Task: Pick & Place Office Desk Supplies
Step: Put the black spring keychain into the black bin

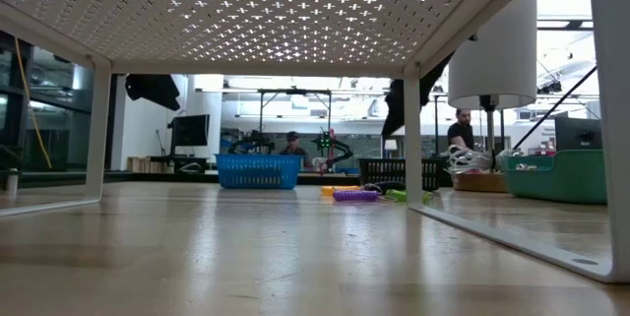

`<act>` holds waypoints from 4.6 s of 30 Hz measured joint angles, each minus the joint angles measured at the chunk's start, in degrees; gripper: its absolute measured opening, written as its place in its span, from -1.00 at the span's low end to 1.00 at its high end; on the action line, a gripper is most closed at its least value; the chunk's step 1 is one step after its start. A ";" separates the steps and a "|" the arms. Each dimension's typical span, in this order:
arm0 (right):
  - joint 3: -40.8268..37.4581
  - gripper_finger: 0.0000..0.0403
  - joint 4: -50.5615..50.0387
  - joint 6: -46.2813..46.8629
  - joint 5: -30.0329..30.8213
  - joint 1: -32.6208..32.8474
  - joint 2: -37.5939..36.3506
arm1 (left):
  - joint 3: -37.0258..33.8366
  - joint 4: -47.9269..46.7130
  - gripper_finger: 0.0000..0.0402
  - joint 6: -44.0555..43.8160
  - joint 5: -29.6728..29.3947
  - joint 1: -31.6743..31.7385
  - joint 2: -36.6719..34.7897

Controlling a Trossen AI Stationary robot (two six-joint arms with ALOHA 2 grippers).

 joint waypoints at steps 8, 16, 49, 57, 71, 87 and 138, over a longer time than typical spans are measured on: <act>0.00 -0.56 0.18 -1.60 -1.14 3.74 -0.95 | -0.02 0.00 -0.03 -0.02 -0.01 0.00 0.00; 0.00 -0.56 0.11 -4.28 -1.39 6.68 -0.95 | 0.00 -0.01 -0.03 0.00 0.01 -0.01 0.00; 0.00 -0.56 -11.05 -7.86 -19.29 14.68 -1.00 | 0.00 -0.02 -0.03 0.00 0.01 -0.01 0.00; -3.79 -0.56 -8.11 -10.92 -19.23 17.21 -1.00 | 0.00 -0.01 -0.03 0.00 -0.01 0.01 0.00; -9.01 -0.56 2.31 -18.13 -20.09 17.80 -0.38 | 0.00 -0.02 -0.03 0.00 0.01 -0.01 0.00; -9.20 -0.56 4.05 -15.95 -19.67 16.14 2.84 | 0.00 0.00 -0.03 0.00 -0.01 0.01 0.00; -9.05 -0.56 9.97 -13.57 -19.09 15.37 7.99 | 0.00 0.04 -0.03 0.00 0.01 -0.01 0.00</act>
